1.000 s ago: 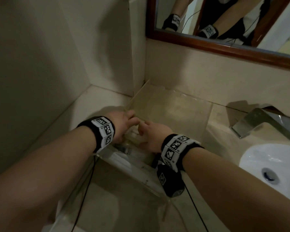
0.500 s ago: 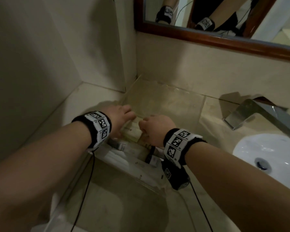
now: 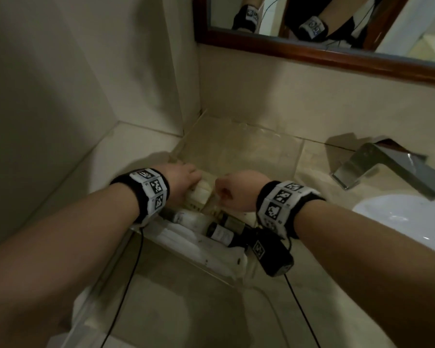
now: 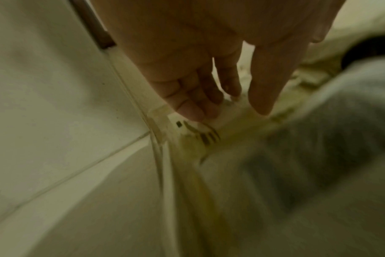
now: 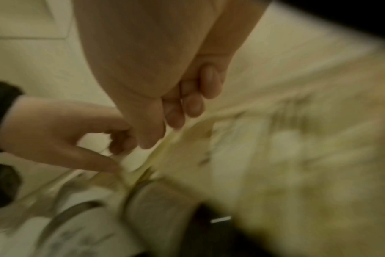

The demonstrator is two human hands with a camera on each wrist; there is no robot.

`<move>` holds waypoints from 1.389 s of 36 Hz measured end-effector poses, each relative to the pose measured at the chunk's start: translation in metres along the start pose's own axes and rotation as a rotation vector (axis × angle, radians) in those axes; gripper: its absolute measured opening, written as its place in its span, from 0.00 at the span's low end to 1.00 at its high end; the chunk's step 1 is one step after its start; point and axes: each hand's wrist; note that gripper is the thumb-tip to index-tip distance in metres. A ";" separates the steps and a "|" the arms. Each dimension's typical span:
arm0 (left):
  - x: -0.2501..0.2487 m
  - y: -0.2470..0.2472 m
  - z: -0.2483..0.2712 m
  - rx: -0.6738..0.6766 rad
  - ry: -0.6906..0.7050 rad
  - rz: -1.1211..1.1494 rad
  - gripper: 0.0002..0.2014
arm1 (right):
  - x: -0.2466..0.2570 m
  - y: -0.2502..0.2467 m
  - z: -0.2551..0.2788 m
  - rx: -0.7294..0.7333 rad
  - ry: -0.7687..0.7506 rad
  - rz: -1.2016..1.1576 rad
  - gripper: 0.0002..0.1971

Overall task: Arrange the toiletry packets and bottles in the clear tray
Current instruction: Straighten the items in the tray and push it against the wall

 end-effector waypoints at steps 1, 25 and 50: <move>-0.001 -0.002 0.001 -0.013 0.001 0.033 0.24 | -0.007 0.001 0.007 -0.007 0.005 -0.026 0.11; -0.072 -0.014 -0.009 -0.042 -0.088 0.554 0.23 | -0.031 0.044 0.088 0.012 0.147 -0.044 0.21; -0.077 0.008 0.029 0.032 -0.007 0.254 0.18 | 0.009 0.059 0.078 0.025 0.164 0.008 0.17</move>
Point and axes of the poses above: each hand's wrist, its own z-axis away from the middle knuckle, its own y-axis out of the palm, x = y × z, and after that the axes turned 10 degrees about x, right-handed
